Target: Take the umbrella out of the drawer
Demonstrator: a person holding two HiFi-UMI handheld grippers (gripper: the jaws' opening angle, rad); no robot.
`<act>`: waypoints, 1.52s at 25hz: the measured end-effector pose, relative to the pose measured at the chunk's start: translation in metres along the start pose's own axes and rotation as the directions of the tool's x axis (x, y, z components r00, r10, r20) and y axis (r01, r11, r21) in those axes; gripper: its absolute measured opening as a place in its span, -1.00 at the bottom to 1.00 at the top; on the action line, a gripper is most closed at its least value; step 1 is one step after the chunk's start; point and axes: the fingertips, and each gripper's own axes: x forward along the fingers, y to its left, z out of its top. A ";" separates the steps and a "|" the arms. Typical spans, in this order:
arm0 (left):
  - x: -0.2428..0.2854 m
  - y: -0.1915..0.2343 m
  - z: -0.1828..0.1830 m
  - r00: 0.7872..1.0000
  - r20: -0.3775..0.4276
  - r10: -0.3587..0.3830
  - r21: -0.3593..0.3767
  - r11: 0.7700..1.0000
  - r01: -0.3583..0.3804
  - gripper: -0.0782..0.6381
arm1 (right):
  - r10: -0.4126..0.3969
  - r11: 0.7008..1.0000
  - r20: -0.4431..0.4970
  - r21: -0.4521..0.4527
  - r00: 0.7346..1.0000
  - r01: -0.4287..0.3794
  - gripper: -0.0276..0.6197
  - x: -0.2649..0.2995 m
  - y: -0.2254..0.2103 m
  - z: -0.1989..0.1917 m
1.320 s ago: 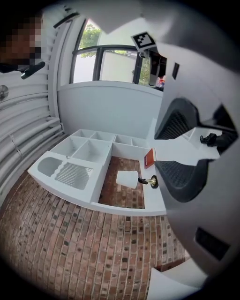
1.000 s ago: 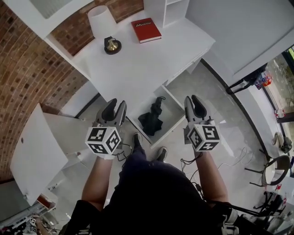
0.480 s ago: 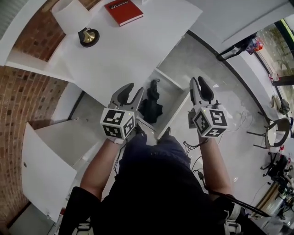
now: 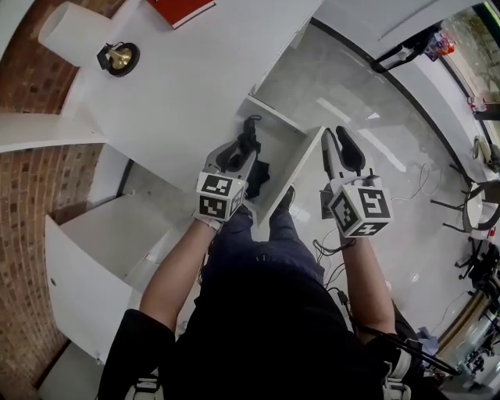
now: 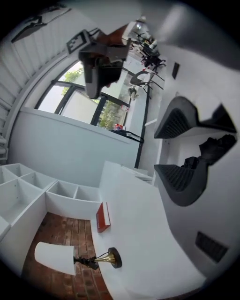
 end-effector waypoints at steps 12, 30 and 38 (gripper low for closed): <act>0.101 0.018 -0.145 0.939 -0.335 0.078 -0.160 0.978 -0.138 -0.12 | -0.033 0.998 -0.076 0.043 0.997 0.036 -0.61 -0.024 -0.069 -0.042; 0.156 0.051 -0.238 0.806 -0.578 0.126 -0.223 0.926 -0.304 0.06 | 0.020 0.997 -0.174 0.074 0.984 -0.007 -0.62 -0.016 -0.107 -0.087; 0.157 0.050 -0.248 0.761 -0.642 0.090 -0.235 0.922 -0.307 0.02 | 0.070 0.997 -0.211 0.038 0.975 -0.063 -0.64 -0.009 -0.098 -0.089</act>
